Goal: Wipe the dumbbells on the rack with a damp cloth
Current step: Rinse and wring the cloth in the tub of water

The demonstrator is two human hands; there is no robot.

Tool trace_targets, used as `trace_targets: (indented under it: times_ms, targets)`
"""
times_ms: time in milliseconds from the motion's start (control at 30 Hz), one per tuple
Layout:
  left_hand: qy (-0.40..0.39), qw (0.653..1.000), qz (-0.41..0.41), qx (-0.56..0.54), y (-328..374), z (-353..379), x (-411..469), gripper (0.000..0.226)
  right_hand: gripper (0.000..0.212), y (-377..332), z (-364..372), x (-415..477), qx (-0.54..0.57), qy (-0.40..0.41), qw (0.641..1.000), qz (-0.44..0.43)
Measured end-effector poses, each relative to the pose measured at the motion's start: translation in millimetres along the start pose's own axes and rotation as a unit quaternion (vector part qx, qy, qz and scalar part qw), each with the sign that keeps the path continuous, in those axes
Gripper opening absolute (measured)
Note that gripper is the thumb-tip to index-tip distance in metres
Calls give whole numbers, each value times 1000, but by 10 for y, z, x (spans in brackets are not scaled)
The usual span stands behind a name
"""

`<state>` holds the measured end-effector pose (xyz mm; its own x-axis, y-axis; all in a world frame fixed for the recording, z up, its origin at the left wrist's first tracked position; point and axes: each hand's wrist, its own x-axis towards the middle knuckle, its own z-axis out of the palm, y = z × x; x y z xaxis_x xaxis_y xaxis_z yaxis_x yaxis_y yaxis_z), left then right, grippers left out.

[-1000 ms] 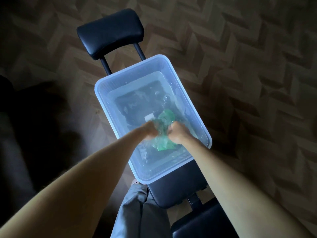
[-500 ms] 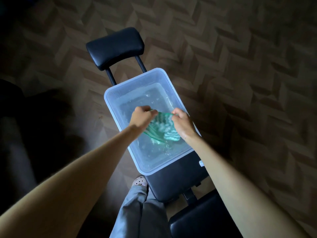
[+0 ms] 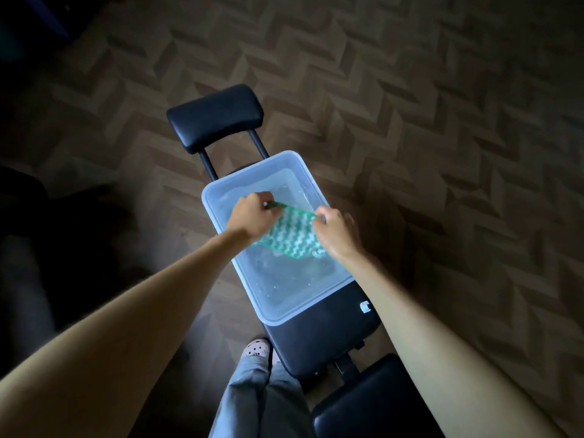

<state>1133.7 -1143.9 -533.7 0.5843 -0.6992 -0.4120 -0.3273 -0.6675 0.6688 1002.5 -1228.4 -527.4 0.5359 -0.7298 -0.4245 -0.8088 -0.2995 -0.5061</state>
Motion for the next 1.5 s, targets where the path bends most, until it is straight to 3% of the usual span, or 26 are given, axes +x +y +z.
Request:
trace_targets:
  times_ms: [133,333,500,567,633,733,833,967,1033,1133,1200,1367,1433,1500]
  targets:
    - [-40,994,-12,102,-336,330,123,19,27,266,446,139,-71,-30,997,15]
    - [-163,975,-65,137,-611,770,233,31,17,531,858,356,-7,-149,985,89]
    - [-210,958,-76,179,-684,897,269,36,51,616,1066,426,63,-211,965,144]
    - [-196,967,-79,143,-670,892,292,30,56,592,1067,429,128,-212,954,170]
    - [-181,977,-95,56,-595,822,303,21,48,576,1004,419,195,-202,944,177]
    - [-170,979,-72,-81,-357,620,268,10,38,456,764,299,269,-238,924,131]
    - [-171,964,-64,-193,-132,390,188,18,28,341,551,197,302,-227,920,106]
    - [-109,969,-50,-218,54,145,113,34,14,145,287,100,386,-195,894,114]
    - [-156,967,-62,-189,86,67,53,45,15,24,153,48,448,-198,863,120]
    - [-312,939,-69,-127,8,23,-33,64,17,-136,-33,11,525,-203,819,111]
    - [-351,929,-69,-95,-33,39,-95,65,16,-198,-136,-2,573,-185,791,106]
    - [-182,970,-76,-142,-46,168,-101,24,23,-156,-207,-2,682,-139,703,144]
    - [-138,962,-108,-211,-108,163,-67,14,37,-48,-110,33,694,-122,682,199]
    - [-117,932,-130,-319,-119,144,-68,20,38,38,57,62,662,-112,692,266]
